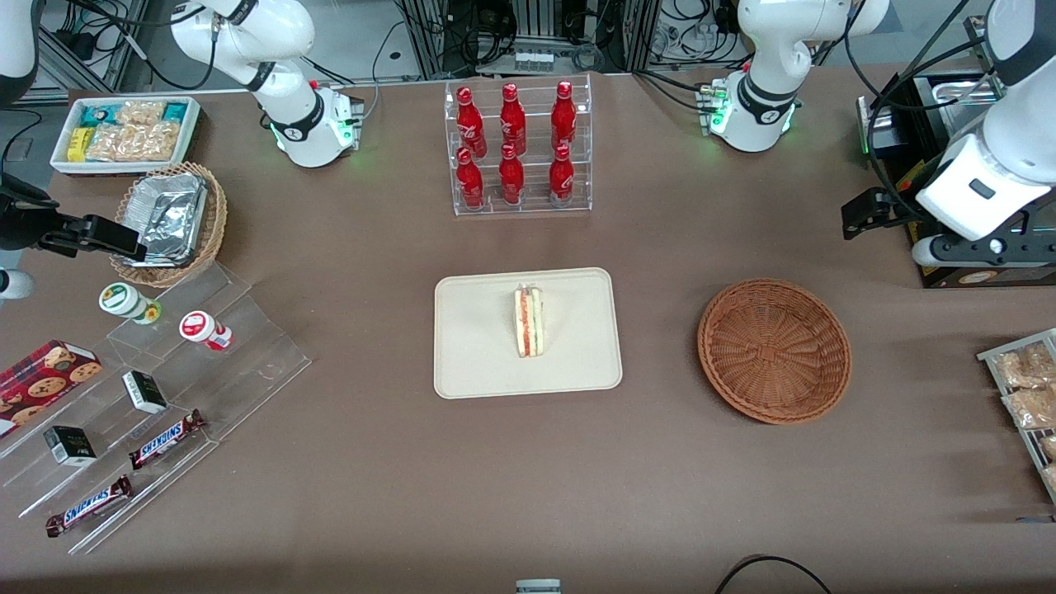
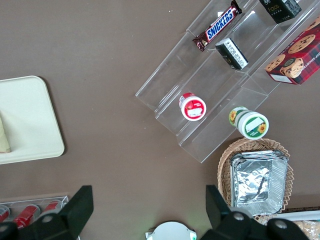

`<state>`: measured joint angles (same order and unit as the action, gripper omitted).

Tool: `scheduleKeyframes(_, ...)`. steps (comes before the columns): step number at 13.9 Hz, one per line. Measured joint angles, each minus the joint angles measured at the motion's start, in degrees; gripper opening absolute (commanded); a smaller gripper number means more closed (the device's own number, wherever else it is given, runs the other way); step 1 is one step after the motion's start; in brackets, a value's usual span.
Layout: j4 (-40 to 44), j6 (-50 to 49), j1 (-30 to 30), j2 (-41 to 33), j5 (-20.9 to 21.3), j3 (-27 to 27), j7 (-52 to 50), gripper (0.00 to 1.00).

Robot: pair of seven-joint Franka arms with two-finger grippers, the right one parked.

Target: Place sandwich from basket to tray

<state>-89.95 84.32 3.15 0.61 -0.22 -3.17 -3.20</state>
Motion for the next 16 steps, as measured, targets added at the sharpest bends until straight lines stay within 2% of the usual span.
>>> scheduleKeyframes(4, 0.1, 0.1, 0.7, -1.0, 0.0, 1.3, 3.7, 1.00)
scheduleKeyframes(16, 1.3, 2.3, 2.1, -1.0, 1.7, 4.9, 2.5, 1.00)
